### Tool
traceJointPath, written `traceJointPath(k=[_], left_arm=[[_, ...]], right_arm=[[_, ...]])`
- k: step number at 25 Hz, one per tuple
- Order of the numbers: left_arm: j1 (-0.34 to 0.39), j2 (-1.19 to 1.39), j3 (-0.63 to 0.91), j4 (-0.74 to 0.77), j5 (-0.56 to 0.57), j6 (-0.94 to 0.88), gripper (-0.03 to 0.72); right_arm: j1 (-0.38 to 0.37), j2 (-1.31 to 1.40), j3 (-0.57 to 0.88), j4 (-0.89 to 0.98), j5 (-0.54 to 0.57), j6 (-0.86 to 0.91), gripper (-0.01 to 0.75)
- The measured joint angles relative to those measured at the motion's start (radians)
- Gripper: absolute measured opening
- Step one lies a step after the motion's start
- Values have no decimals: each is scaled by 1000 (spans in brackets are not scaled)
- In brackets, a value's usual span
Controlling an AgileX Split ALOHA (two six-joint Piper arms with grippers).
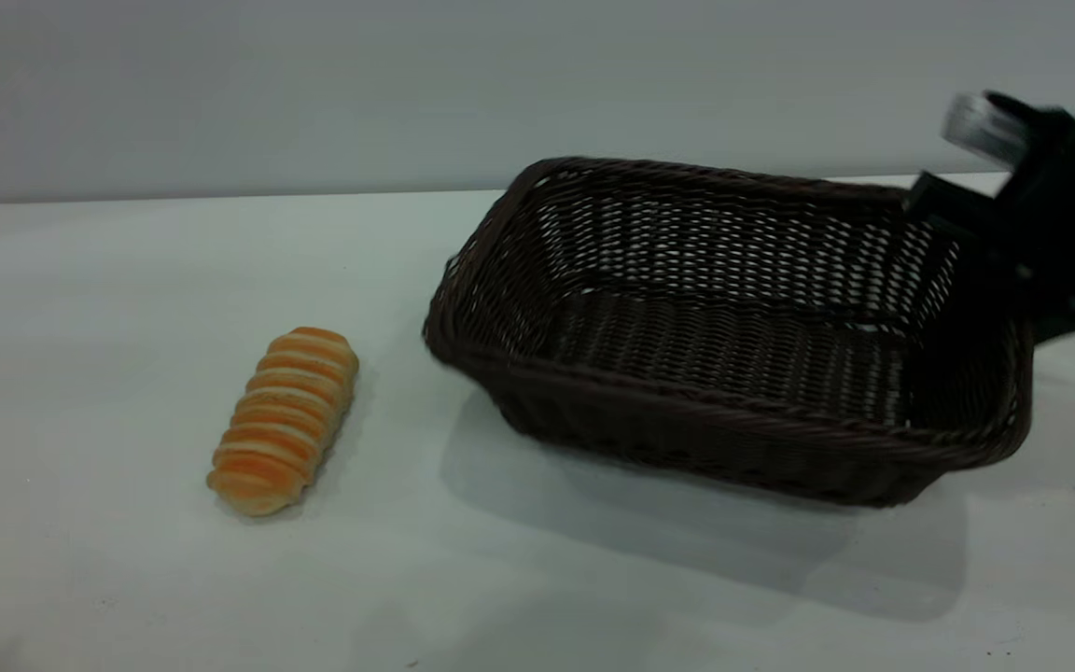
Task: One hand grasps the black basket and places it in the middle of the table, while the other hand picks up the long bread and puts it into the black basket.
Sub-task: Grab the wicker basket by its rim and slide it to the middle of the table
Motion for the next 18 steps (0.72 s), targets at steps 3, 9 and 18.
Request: traceJointPath(k=[3, 9, 18], left_arm=[[0, 0, 0, -1, 0, 0, 539], [0, 5, 0, -1, -3, 0, 539], [0, 193, 0, -46, -68, 0, 539]], right_arm=[[37, 63, -121, -43, 78, -50, 98], [121, 191, -277, -45, 128, -84, 98], [130, 251, -325, -48, 70, -90, 163]])
